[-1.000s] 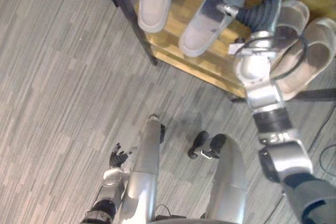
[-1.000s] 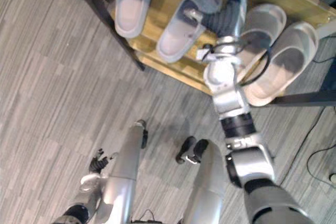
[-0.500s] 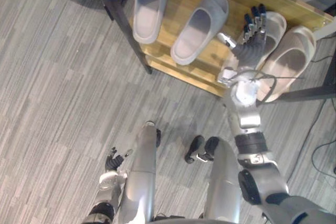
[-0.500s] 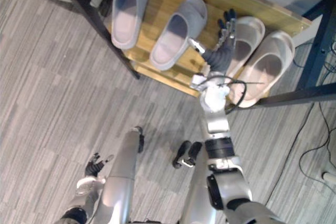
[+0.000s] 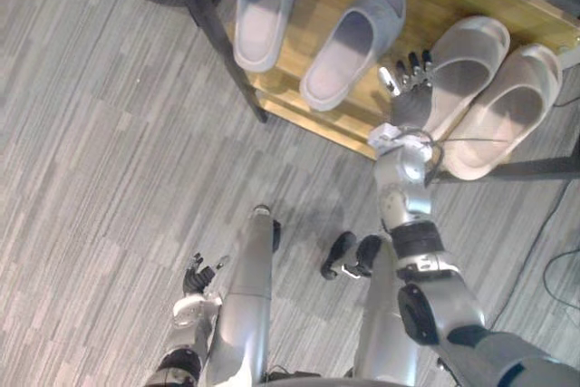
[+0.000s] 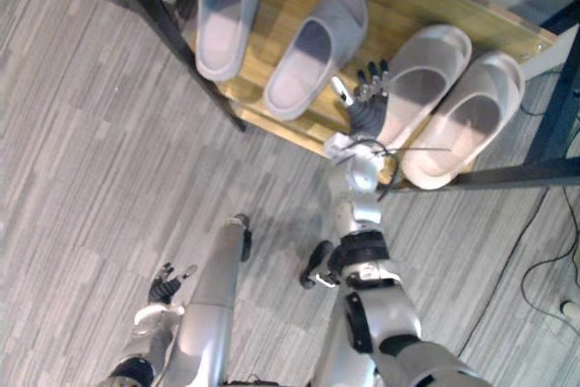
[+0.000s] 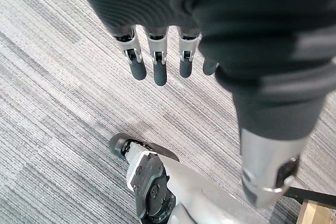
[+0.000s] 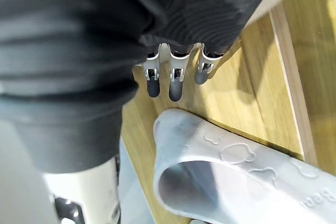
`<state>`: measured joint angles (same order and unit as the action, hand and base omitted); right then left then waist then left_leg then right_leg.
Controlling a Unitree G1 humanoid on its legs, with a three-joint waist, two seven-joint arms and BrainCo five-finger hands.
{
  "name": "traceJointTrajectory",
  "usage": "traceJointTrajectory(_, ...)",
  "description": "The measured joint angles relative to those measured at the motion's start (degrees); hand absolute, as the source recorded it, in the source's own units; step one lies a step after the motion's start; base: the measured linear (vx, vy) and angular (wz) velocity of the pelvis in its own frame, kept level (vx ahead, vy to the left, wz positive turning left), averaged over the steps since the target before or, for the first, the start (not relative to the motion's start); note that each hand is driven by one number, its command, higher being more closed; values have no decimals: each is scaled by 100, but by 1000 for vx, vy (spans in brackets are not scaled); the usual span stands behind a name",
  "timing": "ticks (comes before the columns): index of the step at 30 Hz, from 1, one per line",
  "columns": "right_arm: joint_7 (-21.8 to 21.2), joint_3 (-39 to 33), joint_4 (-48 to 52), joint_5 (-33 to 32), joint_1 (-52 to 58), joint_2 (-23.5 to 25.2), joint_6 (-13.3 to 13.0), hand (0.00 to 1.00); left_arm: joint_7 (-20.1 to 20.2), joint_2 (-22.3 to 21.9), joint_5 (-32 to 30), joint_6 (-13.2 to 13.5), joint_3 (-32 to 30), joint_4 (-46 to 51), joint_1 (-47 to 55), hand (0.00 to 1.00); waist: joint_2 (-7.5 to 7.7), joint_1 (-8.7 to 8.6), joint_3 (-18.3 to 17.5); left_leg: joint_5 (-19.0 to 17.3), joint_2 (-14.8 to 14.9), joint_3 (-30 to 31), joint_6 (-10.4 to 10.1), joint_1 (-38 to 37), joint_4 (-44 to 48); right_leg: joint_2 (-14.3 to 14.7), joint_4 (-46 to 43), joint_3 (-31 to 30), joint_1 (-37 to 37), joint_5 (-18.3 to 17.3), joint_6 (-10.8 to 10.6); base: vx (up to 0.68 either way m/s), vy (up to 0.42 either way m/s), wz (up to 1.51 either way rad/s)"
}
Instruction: Organize the slippers on the shoe rack
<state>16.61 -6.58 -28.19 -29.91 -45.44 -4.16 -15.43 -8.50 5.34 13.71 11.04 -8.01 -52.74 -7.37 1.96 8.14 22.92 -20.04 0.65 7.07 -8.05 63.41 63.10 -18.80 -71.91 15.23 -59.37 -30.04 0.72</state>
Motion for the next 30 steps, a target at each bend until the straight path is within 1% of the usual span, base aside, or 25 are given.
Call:
traceJointTrajectory(4, -84, -1, -56, -176, -194, -95, -32, 0, 0, -45, 1, 0, 1, 3, -5, 0, -39, 51, 8, 7, -42, 34, -11, 90, 11, -31, -24, 28, -67, -3, 16, 18, 8, 7)
traceJointTrajectory(7, -131, 14, -229, -189, -431, -121, -32, 0, 22, -64, -1, 1, 12, 21, -7, 0, -58, 88, 14, 12, -78, 54, -20, 90, 8, -64, -47, 44, -60, -27, 1, 11, 3, 6)
traceJointTrajectory(11, -171, 71, -309, -204, -734, -271, -27, 0, 120, -113, -2, 4, 73, 30, -9, 0, -163, 145, 13, 42, -176, 148, -41, 150, 5, -163, -92, 147, -44, -95, 3, -1, 0, 18)
traceJointTrajectory(14, -196, 130, -444, -204, -989, -297, 19, 0, 127, -135, -3, 3, 124, 30, -9, 0, -210, 182, 11, 48, -215, 167, -50, 158, 3, -206, -115, 166, -42, -105, 17, 11, 4, 9)
traceJointTrajectory(16, -209, 257, -444, -203, -1113, -314, 23, 0, 129, -154, -5, 11, 129, 32, -10, 0, -239, 209, 10, 48, -220, 164, -50, 156, -1, -214, -114, 168, -39, -106, 17, 0, 0, 0)
traceJointTrajectory(22, -213, 229, -596, -203, -1352, -314, 24, 0, 127, -201, -4, 72, 245, 31, -14, 0, -357, 309, 9, 67, -258, 219, -55, 142, -24, -241, -104, 224, 28, -124, 1, 5, 5, 4)
traceJointTrajectory(26, -207, 179, -722, -228, -1489, -317, 21, 0, 134, -206, -7, 71, 288, 30, -35, 0, -374, 329, 15, 150, -336, 268, -81, 144, -130, -317, -98, 281, 36, -135, -5, 7, -2, 14)
traceJointTrajectory(30, -208, -7, -881, -278, -1525, -323, 20, 0, 136, -211, -5, 73, 289, 30, -45, 0, -376, 353, 14, 195, -345, 284, -95, 134, -193, -325, -85, 298, 36, -134, -2, 4, 1, 4)
